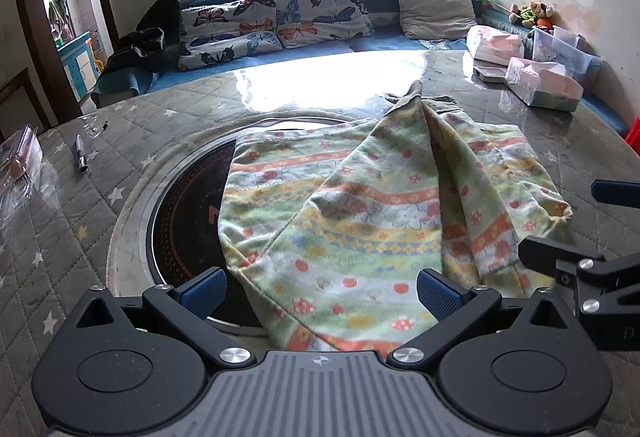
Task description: Fold clothes
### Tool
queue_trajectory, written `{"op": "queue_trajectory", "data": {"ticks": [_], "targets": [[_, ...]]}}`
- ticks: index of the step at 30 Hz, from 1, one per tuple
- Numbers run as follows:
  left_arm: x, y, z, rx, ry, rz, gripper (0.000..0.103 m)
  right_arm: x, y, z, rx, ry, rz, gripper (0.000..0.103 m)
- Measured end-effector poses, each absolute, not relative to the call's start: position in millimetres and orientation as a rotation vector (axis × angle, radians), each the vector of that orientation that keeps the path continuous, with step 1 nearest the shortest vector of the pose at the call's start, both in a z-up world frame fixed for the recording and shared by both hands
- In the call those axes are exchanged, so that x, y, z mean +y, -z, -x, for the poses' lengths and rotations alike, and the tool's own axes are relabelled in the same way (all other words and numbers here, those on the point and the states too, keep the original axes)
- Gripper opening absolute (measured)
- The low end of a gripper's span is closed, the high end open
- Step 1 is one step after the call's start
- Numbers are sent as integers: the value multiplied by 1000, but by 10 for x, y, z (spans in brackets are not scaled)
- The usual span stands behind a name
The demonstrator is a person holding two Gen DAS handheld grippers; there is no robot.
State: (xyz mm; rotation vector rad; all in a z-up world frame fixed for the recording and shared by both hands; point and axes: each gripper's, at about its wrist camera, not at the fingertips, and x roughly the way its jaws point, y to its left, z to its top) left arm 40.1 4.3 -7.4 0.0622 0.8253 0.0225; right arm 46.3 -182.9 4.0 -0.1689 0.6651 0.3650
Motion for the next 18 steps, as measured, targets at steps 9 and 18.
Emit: {"op": "queue_trajectory", "data": {"ticks": [9,18], "targets": [[58,21,-740,801,1,-54,103,-1801,-113,-937,667,-360,153,82],[-106,26,-1169,774,157,-40,96,-1968,-266,-1257,644,-329,128,77]]}}
